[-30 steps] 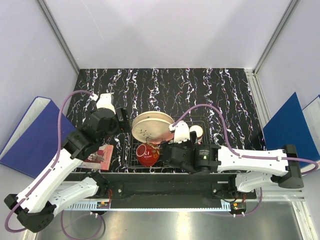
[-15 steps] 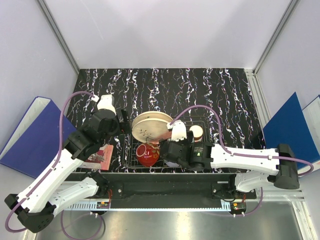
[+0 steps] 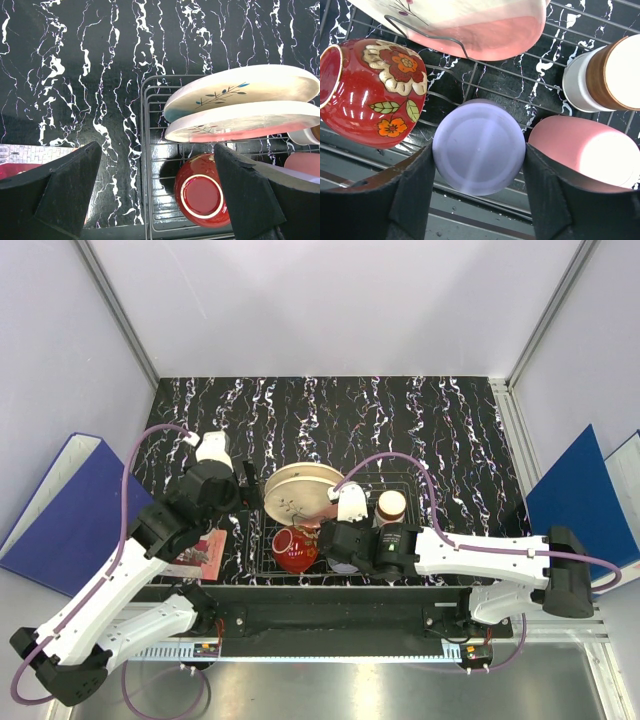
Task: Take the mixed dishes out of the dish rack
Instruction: Pick up the cup from the dish rack.
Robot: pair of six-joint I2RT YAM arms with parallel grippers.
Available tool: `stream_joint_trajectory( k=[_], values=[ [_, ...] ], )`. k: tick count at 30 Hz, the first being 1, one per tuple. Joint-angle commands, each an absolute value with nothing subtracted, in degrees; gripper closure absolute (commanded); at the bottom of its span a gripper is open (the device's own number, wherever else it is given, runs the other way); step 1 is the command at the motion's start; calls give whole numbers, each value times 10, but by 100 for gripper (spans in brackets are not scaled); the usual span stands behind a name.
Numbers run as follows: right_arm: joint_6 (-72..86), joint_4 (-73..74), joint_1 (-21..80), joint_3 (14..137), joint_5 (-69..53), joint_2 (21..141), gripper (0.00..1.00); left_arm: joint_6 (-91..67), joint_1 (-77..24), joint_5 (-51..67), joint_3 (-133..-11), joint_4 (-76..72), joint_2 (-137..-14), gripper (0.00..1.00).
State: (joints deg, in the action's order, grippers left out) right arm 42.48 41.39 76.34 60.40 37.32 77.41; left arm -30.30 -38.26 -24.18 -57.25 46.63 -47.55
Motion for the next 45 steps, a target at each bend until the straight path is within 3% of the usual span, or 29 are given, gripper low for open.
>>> stream_joint_trajectory(
  k=[1,3,8,10,13,16,17,23,29,36,45],
  values=[
    [419,391,761,617,353,755,35,-305,-385,-241,-571,446,-463,1],
    [417,393,761,620,354,735,39,-305,-385,-243,-571,446,-461,1],
    [392,411,761,660,359,687,37,-302,-385,-250,-581,446,-463,1],
    [372,421,761,692,365,664,43,-301,-385,-254,-585,446,-463,1],
    [341,443,761,751,387,633,64,-297,-385,-259,-600,446,-464,1],
    [308,455,761,805,432,602,97,-297,-385,-264,-620,446,-466,1],
    [294,453,759,815,447,595,100,-299,-385,-265,-626,446,-465,1],
    [255,352,734,799,513,529,100,-318,-385,-259,-627,355,-429,1],
    [257,144,666,659,423,445,100,-334,-384,-13,-450,-28,-294,1],
    [328,36,556,633,206,467,100,-408,-384,159,-537,-34,-416,1],
    [400,-55,477,632,55,540,100,-436,-381,163,-541,-81,-434,1]
  ],
)
